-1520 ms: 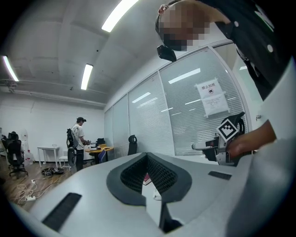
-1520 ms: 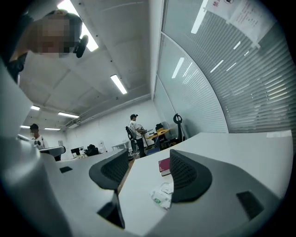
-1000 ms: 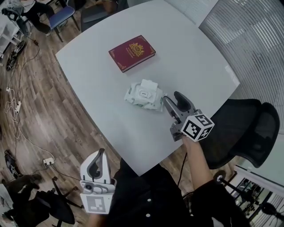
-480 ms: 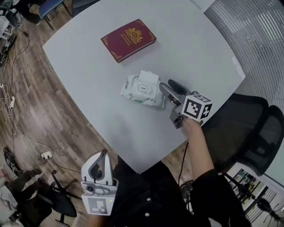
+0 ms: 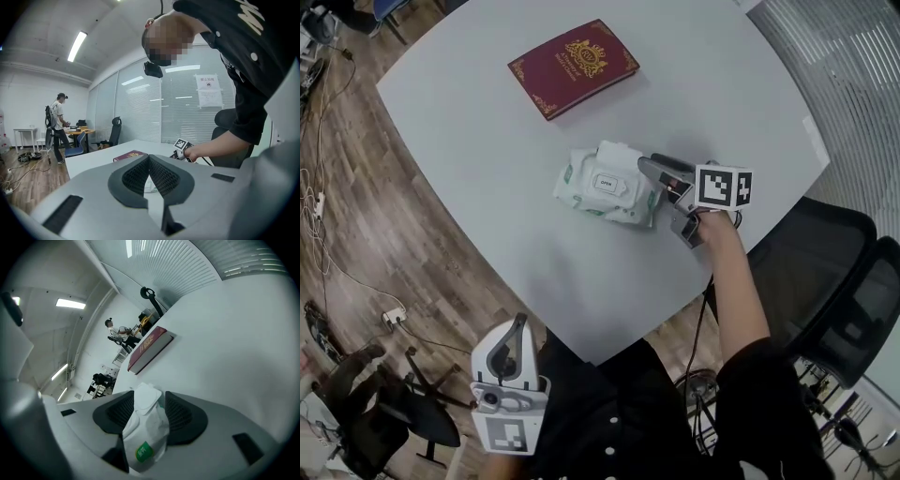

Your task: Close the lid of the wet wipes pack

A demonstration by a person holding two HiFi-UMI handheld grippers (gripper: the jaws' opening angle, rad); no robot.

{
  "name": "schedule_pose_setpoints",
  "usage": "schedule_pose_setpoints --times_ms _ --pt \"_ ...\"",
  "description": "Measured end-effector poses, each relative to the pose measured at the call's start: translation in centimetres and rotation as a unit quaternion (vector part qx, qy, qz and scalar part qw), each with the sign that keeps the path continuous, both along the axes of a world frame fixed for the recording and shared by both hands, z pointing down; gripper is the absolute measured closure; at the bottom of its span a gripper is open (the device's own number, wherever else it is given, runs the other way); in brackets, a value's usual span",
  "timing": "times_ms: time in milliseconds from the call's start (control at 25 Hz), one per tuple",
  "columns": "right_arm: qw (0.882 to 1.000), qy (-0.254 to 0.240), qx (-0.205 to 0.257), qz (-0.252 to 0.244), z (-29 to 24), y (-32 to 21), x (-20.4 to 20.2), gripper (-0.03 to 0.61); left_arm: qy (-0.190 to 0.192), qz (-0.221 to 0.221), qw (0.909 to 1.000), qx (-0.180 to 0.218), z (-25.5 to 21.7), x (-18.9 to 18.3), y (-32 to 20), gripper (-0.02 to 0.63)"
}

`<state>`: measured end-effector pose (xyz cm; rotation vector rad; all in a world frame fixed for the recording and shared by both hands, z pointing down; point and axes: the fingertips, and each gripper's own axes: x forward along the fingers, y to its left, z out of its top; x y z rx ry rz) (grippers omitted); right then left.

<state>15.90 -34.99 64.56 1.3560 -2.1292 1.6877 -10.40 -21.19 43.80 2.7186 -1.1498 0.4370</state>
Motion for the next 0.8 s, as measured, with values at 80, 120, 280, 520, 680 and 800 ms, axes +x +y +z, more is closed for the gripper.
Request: schedule_pose_setpoints --times_ms 80,120,280,520,680,800 --pt "1.000 -0.005 -0.016 -0.010 0.8 -0.2 0.0 0.356 -0.003 0.002 1.0000 -0.005 0.5 0.0 -0.1 0.597" --pt "1.000 -0.011 -0.023 -0.014 1.0 -0.3 0.0 0.366 -0.003 0.002 1.0000 -0.007 0.7 0.0 -0.2 0.597" --pt "0.997 -0.037 -0.054 -0.034 1.9 -0.5 -0.2 0.414 -0.003 -0.003 0.9999 -0.016 1.1 -0.2 -0.7 0.597" --pt "0.991 -0.050 -0.080 -0.095 2.9 -0.6 -0.9 0.414 -0.008 -0.008 0.9996 -0.026 1.9 -0.4 -1.1 0.597" --pt "0.991 -0.045 -0.068 -0.109 2.6 -1.0 -0.9 0.433 -0.008 -0.012 0.9994 -0.032 2.2 -0.5 -1.2 0.597" --pt "0.992 -0.035 -0.051 -0.113 2.3 -1.3 -0.7 0.477 -0.009 -0.012 0.9992 -0.037 2.5 -0.4 -1.2 0.597"
